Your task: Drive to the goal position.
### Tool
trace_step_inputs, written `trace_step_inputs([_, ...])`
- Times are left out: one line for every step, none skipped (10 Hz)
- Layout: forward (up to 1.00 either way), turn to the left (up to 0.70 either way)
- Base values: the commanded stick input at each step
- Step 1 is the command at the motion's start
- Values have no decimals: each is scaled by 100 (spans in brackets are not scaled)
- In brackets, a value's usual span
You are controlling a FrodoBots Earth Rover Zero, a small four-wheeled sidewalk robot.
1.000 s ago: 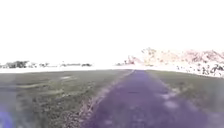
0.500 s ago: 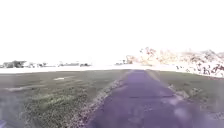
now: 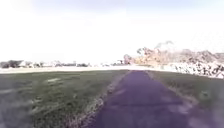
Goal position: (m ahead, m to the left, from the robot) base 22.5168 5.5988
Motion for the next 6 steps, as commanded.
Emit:
trace_step_inputs([70,0])
trace_step_inputs([70,0])
trace_step_inputs([70,0])
trace_step_inputs([70,0])
trace_step_inputs([70,-1])
trace_step_inputs([70,-1])
